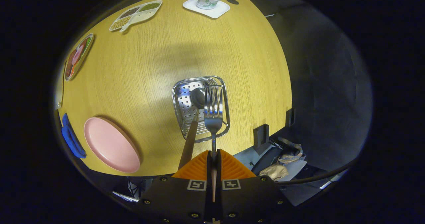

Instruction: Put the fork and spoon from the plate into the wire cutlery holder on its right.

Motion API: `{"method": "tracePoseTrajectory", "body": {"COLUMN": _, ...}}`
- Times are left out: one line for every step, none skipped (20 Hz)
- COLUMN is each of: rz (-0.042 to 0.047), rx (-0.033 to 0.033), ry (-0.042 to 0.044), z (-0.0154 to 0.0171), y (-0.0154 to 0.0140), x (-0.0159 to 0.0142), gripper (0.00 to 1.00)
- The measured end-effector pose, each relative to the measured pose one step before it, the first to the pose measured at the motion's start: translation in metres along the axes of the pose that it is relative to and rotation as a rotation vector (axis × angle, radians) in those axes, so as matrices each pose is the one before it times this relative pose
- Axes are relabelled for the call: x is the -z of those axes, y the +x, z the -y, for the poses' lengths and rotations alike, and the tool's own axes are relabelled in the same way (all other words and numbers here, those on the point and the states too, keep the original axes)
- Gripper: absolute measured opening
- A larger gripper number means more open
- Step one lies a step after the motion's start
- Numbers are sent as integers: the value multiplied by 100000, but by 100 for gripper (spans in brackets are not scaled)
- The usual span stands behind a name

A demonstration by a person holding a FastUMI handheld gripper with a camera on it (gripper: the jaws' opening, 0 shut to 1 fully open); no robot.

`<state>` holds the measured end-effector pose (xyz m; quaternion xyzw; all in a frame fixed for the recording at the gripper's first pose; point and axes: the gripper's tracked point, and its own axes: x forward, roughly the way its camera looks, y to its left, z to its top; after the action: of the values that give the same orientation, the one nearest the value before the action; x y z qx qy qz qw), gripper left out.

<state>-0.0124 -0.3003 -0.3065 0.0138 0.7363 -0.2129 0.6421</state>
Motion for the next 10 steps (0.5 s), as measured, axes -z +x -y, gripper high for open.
{"method": "tracePoseTrajectory", "body": {"rz": -1797, "rx": 109, "ry": -1563, "z": 44, "y": 92, "x": -121, "gripper": 3}}
{"method": "tracePoseTrajectory", "body": {"rz": -1301, "rx": -326, "ry": -1179, "z": -84, "y": 70, "x": -62, "gripper": 3}}
{"method": "tracePoseTrajectory", "body": {"rz": -1030, "rx": -450, "ry": -790, "z": 6, "y": 220, "x": -124, "gripper": 3}}
{"method": "tracePoseTrajectory", "body": {"rz": -703, "rx": -428, "ry": -606, "z": 41, "y": -148, "x": -30, "gripper": 6}}
{"method": "tracePoseTrajectory", "body": {"rz": 55, "rx": -750, "ry": 69, "z": -28, "y": -211, "x": -195, "gripper": 7}}
{"method": "tracePoseTrajectory", "body": {"rz": 416, "rx": -376, "ry": 441, "z": -80, "y": 37, "x": -94, "gripper": 8}}
{"method": "tracePoseTrajectory", "body": {"rz": 580, "rx": -386, "ry": 567, "z": 7, "y": -101, "x": -78, "gripper": 8}}
{"method": "tracePoseTrajectory", "body": {"rz": 298, "rx": 102, "ry": 35, "z": 103, "y": -109, "x": 78, "gripper": 9}}
{"method": "tracePoseTrajectory", "body": {"rz": 987, "rx": 877, "ry": -26, "z": 249, "y": 50, "x": 130, "gripper": 9}}
{"method": "tracePoseTrajectory", "body": {"rz": 1082, "rx": 455, "ry": 229, "z": 116, "y": -399, "x": -409, "gripper": 17}}
